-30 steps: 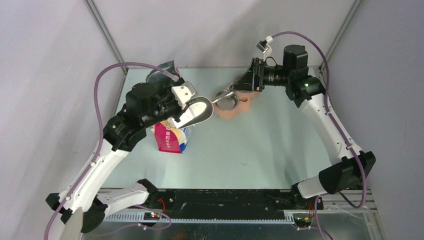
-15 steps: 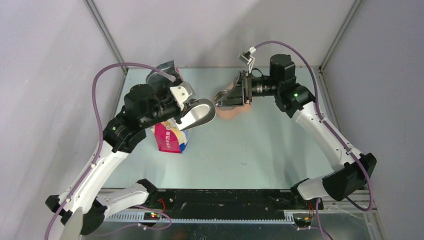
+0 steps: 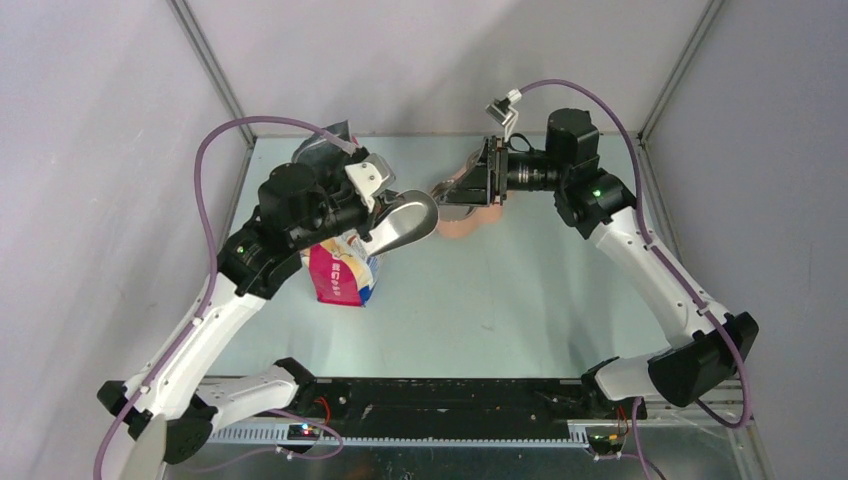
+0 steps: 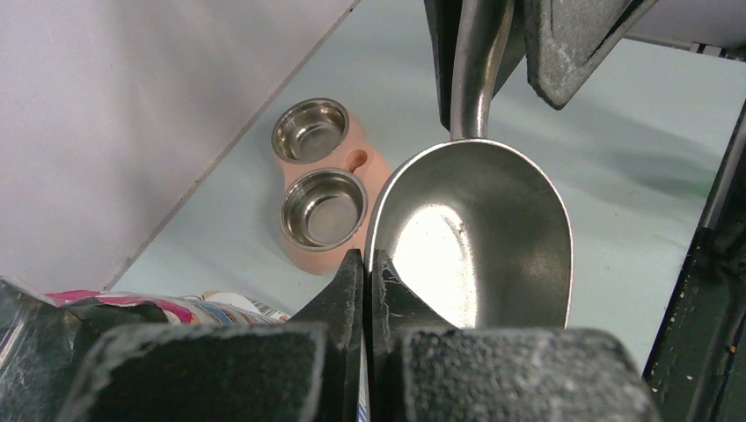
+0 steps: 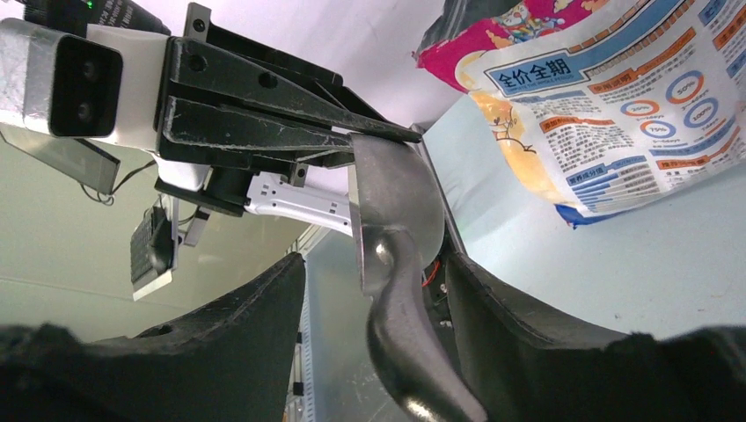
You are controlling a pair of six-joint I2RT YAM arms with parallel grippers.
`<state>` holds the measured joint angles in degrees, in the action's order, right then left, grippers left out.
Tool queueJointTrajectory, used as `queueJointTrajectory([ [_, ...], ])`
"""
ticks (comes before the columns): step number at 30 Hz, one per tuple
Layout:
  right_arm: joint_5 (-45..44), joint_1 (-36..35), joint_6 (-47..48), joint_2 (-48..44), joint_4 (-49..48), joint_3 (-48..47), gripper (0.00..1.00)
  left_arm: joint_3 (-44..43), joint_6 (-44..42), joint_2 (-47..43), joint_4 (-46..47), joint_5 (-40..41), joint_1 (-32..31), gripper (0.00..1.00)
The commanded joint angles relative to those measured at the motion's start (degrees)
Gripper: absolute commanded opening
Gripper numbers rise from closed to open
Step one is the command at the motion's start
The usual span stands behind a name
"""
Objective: Serve the pet food
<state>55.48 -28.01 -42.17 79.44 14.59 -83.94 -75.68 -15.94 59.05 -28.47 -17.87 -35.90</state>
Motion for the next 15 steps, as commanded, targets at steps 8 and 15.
queueJointTrajectory([
  [8, -3.6, 1.0, -1.5, -2.9, -2.1, -0.6, 0.55, -0.7, 2.2, 0.8, 3.9, 0.3, 0.4, 0.0],
  [15, -4.5, 0.8, -1.5, -3.0, -1.8, -0.6, 0.5, -0.6, 2.2, 1.3, 4.0, 0.5, 0.5, 0.0],
])
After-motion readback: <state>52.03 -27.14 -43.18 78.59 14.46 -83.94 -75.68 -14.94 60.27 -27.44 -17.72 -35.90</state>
